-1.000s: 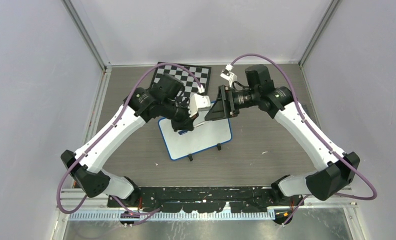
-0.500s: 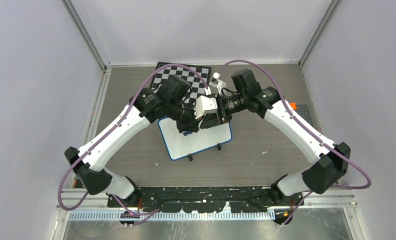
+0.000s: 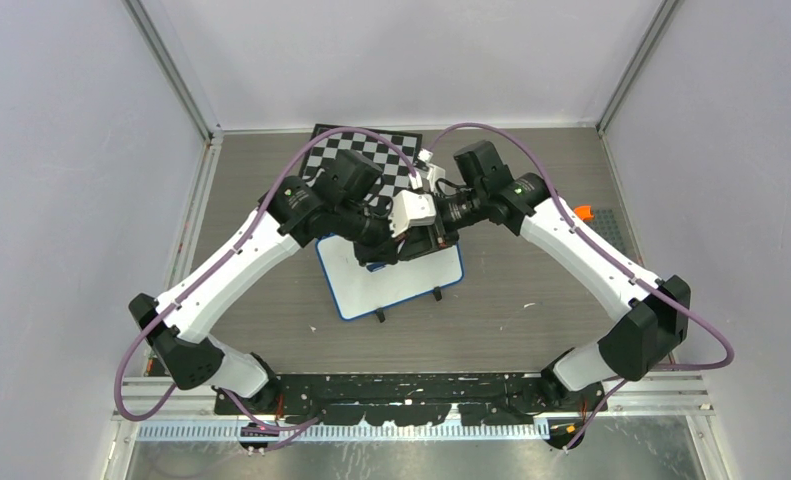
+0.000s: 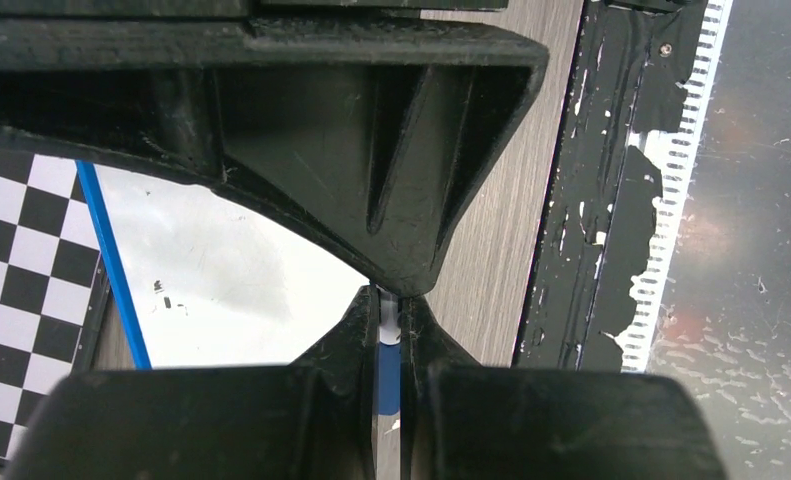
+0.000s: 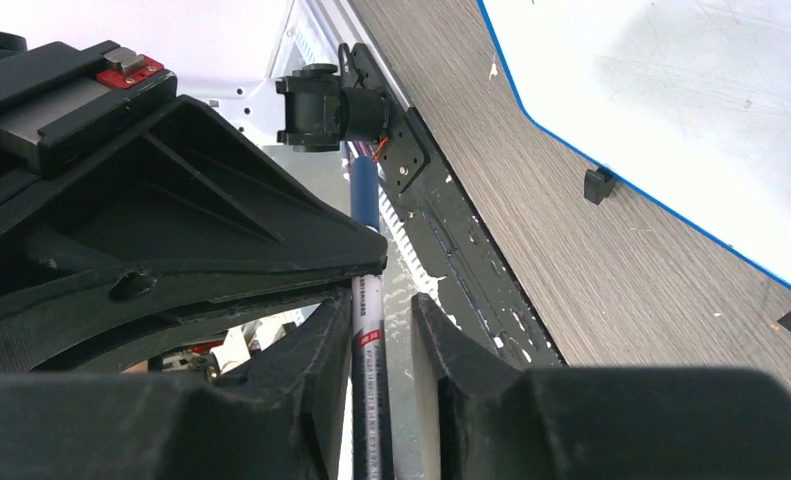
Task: Write a sentence on the whiteboard
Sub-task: Open the whiteboard marker at the center of the board.
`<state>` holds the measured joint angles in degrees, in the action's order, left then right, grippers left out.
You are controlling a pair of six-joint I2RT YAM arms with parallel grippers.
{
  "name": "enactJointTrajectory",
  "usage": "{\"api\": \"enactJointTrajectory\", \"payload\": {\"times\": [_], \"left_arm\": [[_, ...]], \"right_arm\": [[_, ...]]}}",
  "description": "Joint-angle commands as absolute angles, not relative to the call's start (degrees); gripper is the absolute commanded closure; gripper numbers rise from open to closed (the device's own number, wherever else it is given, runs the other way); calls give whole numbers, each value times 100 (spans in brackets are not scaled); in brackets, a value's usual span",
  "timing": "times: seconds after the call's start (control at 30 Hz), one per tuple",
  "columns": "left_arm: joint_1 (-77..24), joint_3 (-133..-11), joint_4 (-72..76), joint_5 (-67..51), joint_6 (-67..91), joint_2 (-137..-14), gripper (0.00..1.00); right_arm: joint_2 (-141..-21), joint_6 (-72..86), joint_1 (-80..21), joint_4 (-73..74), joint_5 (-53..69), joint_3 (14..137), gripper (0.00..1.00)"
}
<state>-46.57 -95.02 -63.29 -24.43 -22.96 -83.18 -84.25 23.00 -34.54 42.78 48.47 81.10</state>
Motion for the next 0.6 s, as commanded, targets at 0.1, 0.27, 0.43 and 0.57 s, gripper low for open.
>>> {"api": "enactJointTrajectory", "payload": {"times": [0.1, 0.27, 0.43, 0.57], "left_arm": [[-4729, -9792, -6135, -2582, -2211, -8315, 100], [-4670, -9704, -6282, -2482, -2210, -8253, 75], [-4085, -9056, -5778, -2832, -1885, -7738, 29], [-3769, -9060, -5588, -2894, -1585, -7538, 26]], "right_arm": [[-8460, 2244, -3525, 4307, 4776, 8421, 88], [-8451, 2016, -3481, 4538, 4452, 8554, 100], [-8214, 1943, -3034, 4541, 4174, 8407, 100], [-7908, 2126, -2702, 4758, 3592, 8401, 100]]}}
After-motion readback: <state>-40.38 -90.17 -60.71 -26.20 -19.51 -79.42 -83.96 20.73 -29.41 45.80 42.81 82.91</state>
